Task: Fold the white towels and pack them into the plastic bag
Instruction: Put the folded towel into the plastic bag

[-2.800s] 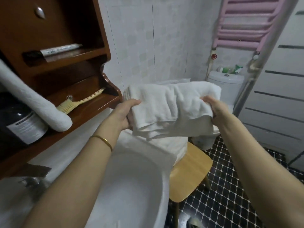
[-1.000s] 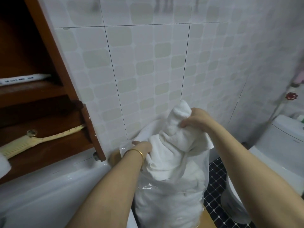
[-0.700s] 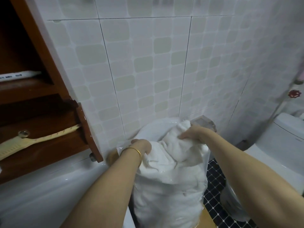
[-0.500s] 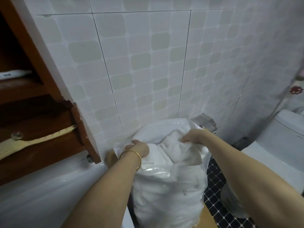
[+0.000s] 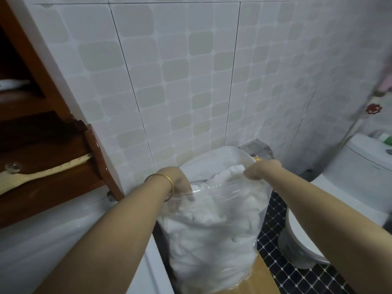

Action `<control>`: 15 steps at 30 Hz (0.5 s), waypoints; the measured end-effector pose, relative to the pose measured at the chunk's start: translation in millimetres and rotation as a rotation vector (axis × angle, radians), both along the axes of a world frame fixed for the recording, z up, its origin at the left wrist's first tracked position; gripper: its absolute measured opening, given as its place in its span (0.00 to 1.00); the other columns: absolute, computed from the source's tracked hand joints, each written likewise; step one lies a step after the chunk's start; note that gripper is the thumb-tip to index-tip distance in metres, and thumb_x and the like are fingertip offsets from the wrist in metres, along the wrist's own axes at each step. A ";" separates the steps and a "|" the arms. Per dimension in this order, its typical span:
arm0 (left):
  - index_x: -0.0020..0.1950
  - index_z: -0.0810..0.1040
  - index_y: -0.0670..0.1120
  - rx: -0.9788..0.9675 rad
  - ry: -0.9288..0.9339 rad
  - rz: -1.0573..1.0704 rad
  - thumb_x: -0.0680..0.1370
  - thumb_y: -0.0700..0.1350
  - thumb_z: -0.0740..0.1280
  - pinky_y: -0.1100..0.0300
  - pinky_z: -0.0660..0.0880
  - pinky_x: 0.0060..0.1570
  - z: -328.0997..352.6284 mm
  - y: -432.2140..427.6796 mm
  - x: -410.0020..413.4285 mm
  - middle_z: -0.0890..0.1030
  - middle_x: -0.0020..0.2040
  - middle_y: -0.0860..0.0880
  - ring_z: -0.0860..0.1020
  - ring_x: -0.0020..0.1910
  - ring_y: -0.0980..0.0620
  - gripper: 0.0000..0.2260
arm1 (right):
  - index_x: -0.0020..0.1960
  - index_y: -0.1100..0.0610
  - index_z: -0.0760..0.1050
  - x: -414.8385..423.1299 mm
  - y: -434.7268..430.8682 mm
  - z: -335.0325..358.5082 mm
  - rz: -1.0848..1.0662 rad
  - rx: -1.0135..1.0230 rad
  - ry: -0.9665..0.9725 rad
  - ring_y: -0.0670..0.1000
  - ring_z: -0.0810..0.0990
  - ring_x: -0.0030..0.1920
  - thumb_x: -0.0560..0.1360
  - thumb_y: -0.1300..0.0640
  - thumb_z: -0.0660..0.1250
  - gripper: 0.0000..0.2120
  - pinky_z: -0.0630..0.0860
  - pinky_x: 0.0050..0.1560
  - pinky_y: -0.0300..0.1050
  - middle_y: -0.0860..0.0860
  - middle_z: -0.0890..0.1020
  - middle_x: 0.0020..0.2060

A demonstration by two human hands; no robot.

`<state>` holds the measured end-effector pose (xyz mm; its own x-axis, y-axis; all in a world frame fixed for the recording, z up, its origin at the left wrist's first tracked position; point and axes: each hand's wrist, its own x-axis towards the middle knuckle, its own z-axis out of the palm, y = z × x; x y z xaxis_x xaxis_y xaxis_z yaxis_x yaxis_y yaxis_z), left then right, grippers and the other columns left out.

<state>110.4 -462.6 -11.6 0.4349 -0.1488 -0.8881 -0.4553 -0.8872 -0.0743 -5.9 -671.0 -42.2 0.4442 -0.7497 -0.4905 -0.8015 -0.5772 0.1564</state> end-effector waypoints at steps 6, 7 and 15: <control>0.74 0.62 0.40 0.045 -0.068 0.178 0.76 0.58 0.64 0.53 0.69 0.65 7.4 10.9 4.4 0.76 0.65 0.40 0.75 0.64 0.42 0.33 | 0.68 0.55 0.69 -11.0 0.5 9.0 0.131 -0.098 -0.167 0.58 0.73 0.62 0.79 0.43 0.48 0.25 0.70 0.56 0.48 0.54 0.75 0.63; 0.73 0.64 0.41 0.014 -0.179 0.090 0.77 0.57 0.63 0.55 0.69 0.63 7.8 10.7 4.7 0.75 0.66 0.41 0.74 0.64 0.43 0.30 | 0.65 0.56 0.72 -12.2 -0.4 13.3 0.180 -0.232 -0.243 0.57 0.76 0.57 0.79 0.46 0.50 0.22 0.71 0.46 0.44 0.54 0.77 0.58; 0.64 0.72 0.40 -0.268 -0.641 -0.333 0.78 0.36 0.56 0.55 0.72 0.50 10.0 13.5 -6.0 0.75 0.59 0.43 0.76 0.56 0.44 0.15 | 0.48 0.55 0.75 -16.8 24.7 24.8 0.535 -0.285 -0.466 0.58 0.73 0.56 0.75 0.57 0.57 0.09 0.69 0.51 0.49 0.53 0.79 0.52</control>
